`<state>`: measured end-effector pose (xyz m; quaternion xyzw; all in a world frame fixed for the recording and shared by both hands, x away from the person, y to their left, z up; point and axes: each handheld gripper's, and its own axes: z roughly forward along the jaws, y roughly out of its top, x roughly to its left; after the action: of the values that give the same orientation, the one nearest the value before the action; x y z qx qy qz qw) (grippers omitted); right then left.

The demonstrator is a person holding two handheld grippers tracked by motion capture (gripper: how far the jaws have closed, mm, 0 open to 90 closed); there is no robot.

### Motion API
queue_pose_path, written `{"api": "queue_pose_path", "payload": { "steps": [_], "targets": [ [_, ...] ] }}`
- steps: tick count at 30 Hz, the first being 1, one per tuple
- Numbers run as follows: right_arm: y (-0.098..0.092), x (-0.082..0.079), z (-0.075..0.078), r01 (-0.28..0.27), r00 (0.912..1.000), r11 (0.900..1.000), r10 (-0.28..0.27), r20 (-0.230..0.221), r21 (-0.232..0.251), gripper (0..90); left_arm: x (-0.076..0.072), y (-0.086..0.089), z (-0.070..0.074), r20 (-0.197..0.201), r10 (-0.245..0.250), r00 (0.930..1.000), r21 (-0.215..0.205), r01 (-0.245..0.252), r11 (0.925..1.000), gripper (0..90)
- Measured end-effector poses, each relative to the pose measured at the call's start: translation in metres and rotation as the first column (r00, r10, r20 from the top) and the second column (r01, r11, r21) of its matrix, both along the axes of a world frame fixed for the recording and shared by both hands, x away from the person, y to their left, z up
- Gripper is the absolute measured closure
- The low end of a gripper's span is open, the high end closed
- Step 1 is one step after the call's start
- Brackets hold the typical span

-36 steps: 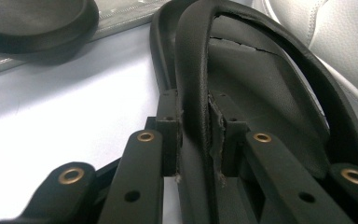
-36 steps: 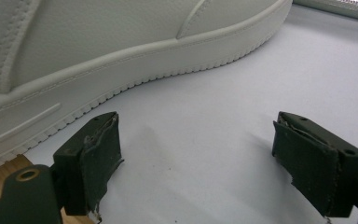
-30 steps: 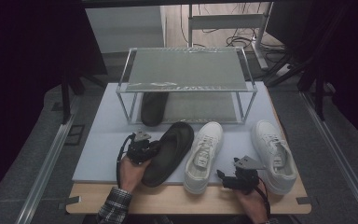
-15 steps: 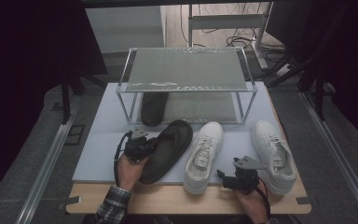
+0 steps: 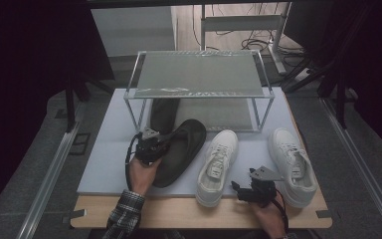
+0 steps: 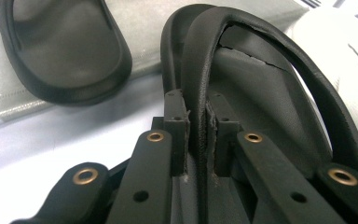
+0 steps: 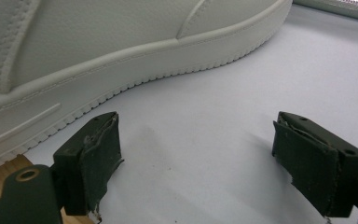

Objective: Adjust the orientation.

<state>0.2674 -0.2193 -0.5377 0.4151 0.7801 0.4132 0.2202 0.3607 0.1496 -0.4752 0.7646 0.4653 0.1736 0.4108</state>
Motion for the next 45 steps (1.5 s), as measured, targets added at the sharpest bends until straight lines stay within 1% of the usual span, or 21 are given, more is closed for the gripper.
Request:
{"api": "queue_pose_path", "payload": {
  "steps": [4, 6, 9, 10, 12, 14, 17, 24, 28, 30, 32, 36, 37, 38, 40, 42, 45],
  "targets": [
    [0.000, 0.000, 0.000, 0.000, 1.0000, 1.000, 0.000, -0.001, 0.000, 15.6, 0.006, -0.003, -0.001, -0.002, 0.016, 0.9999, 0.002, -0.016, 0.9999, 80.7],
    [0.000, 0.000, 0.000, 0.000, 1.0000, 1.000, 0.000, 0.000, 0.000, 15.6, 0.012, -0.005, -0.003, -0.001, 0.035, 0.9994, -0.008, -0.035, 0.9994, 80.7],
    [0.000, 0.000, 0.000, 0.000, 1.0000, 1.000, 0.000, -0.001, 0.001, 15.6, 0.017, -0.006, -0.004, -0.004, 0.044, 0.9990, -0.014, -0.044, 0.9989, 80.7],
    [0.000, 0.000, 0.000, 0.000, 1.0000, 1.000, 0.000, -0.001, 0.001, 15.7, 0.021, -0.008, -0.005, -0.006, 0.056, 0.9984, -0.014, -0.056, 0.9983, 80.7],
    [0.000, 0.000, 0.000, 0.000, 1.0000, 1.000, 0.000, -0.001, 0.000, 15.6, 0.023, -0.009, -0.006, -0.006, 0.061, 0.9981, -0.013, -0.061, 0.9980, 80.7],
    [0.000, 0.000, 0.000, 0.000, 1.0000, 1.000, 0.000, -0.001, 0.001, 15.6, 0.028, -0.011, -0.007, -0.007, 0.077, 0.9970, -0.015, -0.077, 0.9969, 80.6],
    [0.000, 0.000, 0.000, 0.000, 1.0000, 1.000, 0.000, -0.001, 0.001, 15.6, 0.034, -0.012, -0.007, -0.008, 0.087, 0.9962, -0.020, -0.087, 0.9960, 80.7],
    [0.000, 0.000, 0.000, -0.001, 1.0000, 1.000, 0.001, -0.001, 0.001, 15.6, 0.047, -0.019, -0.011, -0.007, 0.119, 0.9929, -0.014, -0.119, 0.9928, 80.7],
    [0.000, 0.000, 0.000, -0.001, 1.0000, 1.000, 0.001, -0.001, 0.002, 15.6, 0.053, -0.023, -0.017, -0.015, 0.144, 0.9895, -0.025, -0.144, 0.9892, 80.6],
    [0.000, 0.000, 0.000, -0.001, 1.0000, 1.000, 0.001, -0.001, 0.002, 15.6, 0.054, -0.024, -0.020, -0.014, 0.158, 0.9874, -0.044, -0.158, 0.9865, 80.7],
    [0.000, 0.000, 0.000, -0.001, 1.0000, 1.000, 0.001, -0.001, 0.002, 15.6, 0.054, -0.025, -0.020, -0.010, 0.178, 0.9840, -0.044, -0.178, 0.9830, 80.6],
    [0.000, 0.000, 0.000, -0.001, 1.0000, 1.000, 0.001, -0.001, 0.002, 15.6, 0.058, -0.028, -0.023, -0.001, 0.215, 0.9765, -0.061, -0.215, 0.9747, 80.6],
    [0.000, 0.000, 0.000, -0.001, 1.0000, 1.000, 0.001, 0.000, 0.002, 15.6, 0.058, -0.028, -0.023, -0.001, 0.215, 0.9765, -0.061, -0.215, 0.9747, 80.6],
    [0.000, 0.000, 0.000, -0.001, 1.0000, 1.000, 0.001, -0.001, 0.002, 15.6, 0.060, -0.029, -0.023, 0.001, 0.224, 0.9746, -0.063, -0.223, 0.9727, 80.5],
    [0.000, 0.000, 0.000, -0.001, 1.0000, 1.000, 0.001, 0.000, 0.002, 15.7, 0.062, -0.030, -0.023, 0.004, 0.230, 0.9732, -0.063, -0.229, 0.9714, 79.9],
    [0.000, 0.000, 0.000, -0.001, 1.0000, 1.000, 0.001, -0.001, 0.002, 15.7, 0.063, -0.031, -0.023, -0.003, 0.222, 0.9751, -0.069, -0.222, 0.9727, 78.2],
    [0.000, 0.000, 0.000, -0.001, 1.0000, 1.000, 0.001, -0.001, 0.002, 15.7, 0.060, -0.030, -0.021, -0.005, 0.208, 0.9781, -0.067, -0.208, 0.9759, 76.4]
  ]
}}
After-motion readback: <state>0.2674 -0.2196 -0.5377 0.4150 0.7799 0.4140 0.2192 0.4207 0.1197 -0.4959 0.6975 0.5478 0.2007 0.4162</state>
